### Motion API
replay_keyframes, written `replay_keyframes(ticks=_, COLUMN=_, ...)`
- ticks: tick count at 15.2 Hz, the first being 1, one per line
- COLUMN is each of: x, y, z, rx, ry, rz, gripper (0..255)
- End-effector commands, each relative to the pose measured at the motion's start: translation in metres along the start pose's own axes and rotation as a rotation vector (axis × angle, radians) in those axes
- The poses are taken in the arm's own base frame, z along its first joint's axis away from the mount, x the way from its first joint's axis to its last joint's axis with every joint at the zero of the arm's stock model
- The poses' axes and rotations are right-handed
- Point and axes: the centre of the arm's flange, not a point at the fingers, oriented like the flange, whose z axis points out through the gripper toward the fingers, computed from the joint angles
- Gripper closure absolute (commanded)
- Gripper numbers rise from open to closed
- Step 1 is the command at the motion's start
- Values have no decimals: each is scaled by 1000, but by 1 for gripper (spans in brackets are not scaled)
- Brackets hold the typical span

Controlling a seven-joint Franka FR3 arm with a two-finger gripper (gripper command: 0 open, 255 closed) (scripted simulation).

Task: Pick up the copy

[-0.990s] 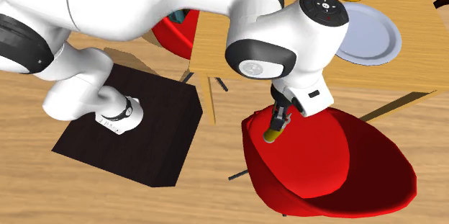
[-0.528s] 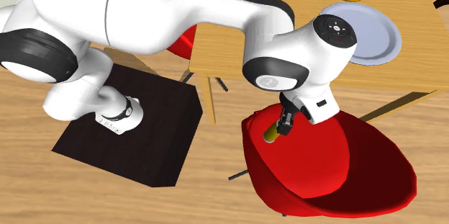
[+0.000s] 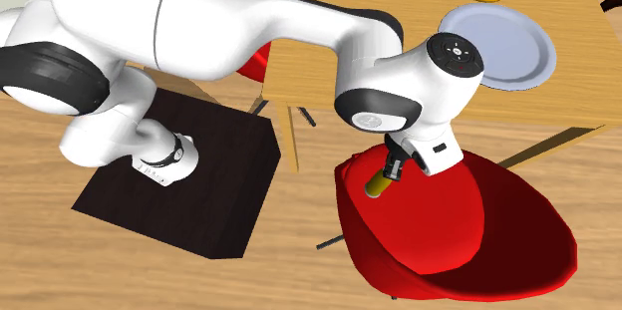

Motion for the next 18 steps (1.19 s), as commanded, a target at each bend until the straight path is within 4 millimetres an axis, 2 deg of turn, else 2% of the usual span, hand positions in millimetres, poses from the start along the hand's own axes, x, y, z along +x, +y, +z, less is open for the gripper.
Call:
replay_keyframes(ticks=1, x=0, y=0, z=1, rx=0, ry=-1, rz=0, gripper=255)
replay_keyframes(ticks=6, x=0, y=0, z=1, rx=0, ry=-1, rz=0, gripper=255)
replay_keyframes(ticks=18, x=4, y=3, z=-62, rx=0, ry=-1, rz=0, gripper=255)
